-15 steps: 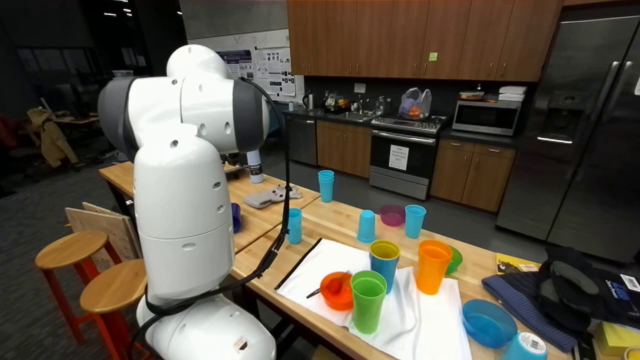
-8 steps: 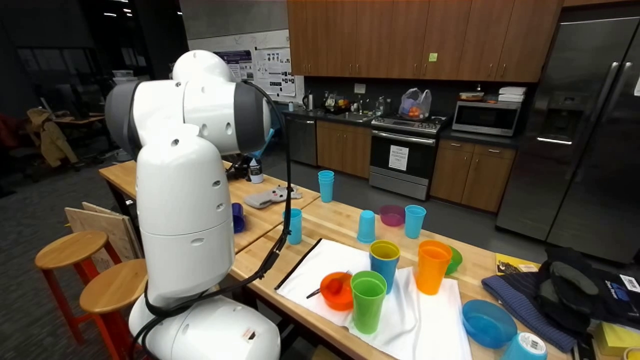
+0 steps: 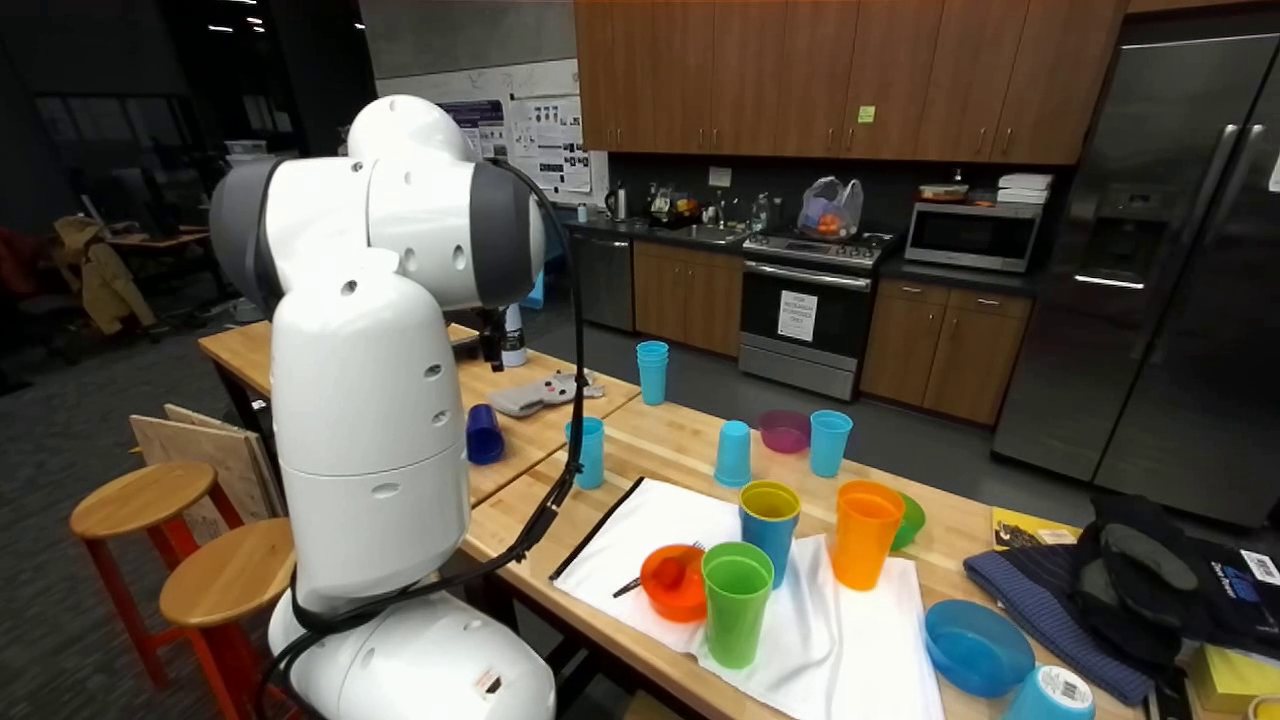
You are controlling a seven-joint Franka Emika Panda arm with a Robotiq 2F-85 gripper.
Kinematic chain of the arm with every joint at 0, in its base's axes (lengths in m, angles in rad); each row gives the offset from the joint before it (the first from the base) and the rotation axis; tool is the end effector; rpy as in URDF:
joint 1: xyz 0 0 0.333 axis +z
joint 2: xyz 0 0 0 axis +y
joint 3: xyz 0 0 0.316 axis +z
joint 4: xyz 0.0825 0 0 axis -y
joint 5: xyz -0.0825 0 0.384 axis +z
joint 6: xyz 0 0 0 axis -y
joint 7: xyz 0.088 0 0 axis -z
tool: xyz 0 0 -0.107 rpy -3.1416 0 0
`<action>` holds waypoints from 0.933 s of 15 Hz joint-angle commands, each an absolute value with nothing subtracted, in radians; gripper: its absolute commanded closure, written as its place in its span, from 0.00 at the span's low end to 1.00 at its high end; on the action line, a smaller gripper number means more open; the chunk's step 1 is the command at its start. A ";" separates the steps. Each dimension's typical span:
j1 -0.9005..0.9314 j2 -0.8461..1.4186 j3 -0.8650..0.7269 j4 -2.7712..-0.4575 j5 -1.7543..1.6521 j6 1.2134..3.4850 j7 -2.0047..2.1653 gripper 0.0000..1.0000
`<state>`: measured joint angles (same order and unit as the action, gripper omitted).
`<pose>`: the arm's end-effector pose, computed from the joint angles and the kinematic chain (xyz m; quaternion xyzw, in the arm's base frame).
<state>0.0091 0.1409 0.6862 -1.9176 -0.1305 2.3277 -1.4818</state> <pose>0.4819 0.3797 0.4663 0.4334 0.8884 0.1357 0.0671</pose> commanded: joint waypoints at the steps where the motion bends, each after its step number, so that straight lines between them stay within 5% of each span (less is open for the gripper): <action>1: -0.033 0.087 0.718 -1.959 -0.013 2.302 -1.755 0.00; 14: 0.158 0.099 0.512 -1.939 -0.045 2.275 -1.811 0.00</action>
<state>0.0860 0.1135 0.5966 -1.9394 -0.0116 2.3141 -1.8403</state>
